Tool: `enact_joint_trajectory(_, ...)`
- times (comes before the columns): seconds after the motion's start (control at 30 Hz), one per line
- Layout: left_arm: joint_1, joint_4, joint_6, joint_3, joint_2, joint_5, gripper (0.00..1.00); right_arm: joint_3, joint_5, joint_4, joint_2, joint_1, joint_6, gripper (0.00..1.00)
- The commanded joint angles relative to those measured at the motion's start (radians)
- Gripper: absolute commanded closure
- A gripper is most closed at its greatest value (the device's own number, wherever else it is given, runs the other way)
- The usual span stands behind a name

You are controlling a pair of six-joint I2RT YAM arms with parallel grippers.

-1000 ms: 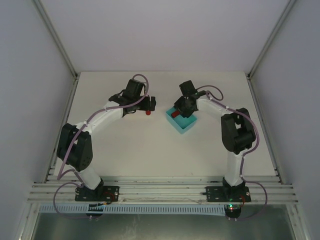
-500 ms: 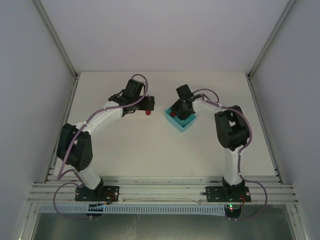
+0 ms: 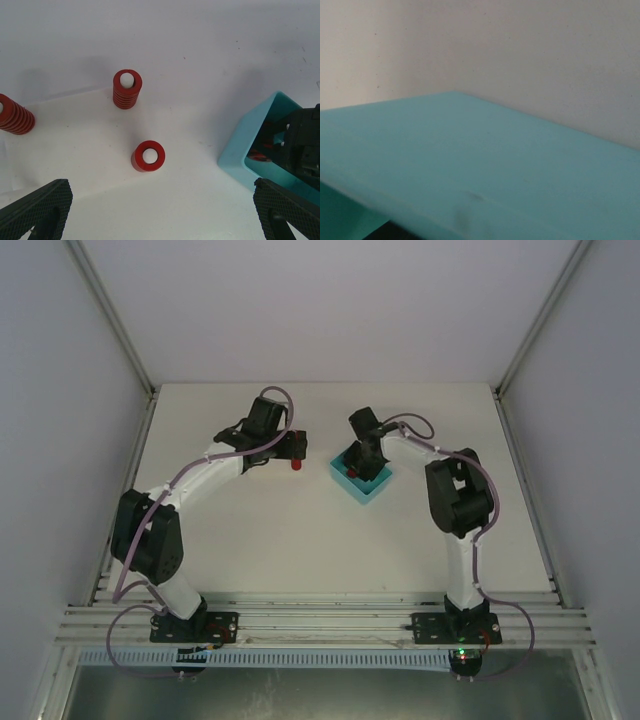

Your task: Install the large spring

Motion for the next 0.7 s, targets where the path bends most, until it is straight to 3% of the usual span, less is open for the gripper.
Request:
enact_joint_trajectory(0.0, 0.007, -0.023, 0.006, 0.015, -0.015, -0.006, 0.01, 0.024, 0.059, -0.180, 0.088, 0.013, -0.092, 0.59)
enact_joint_trajectory(0.23, 0.012, -0.014, -0.004, 0.019, -0.003, 0.008, 0.01, 0.107, 0.085, -0.309, 0.175, 0.023, -0.173, 0.56)
enact_joint_trajectory(0.67, 0.027, 0.007, -0.036, 0.022, -0.015, 0.025, 0.01, 0.083, 0.063, -0.143, 0.048, 0.021, -0.449, 0.73)
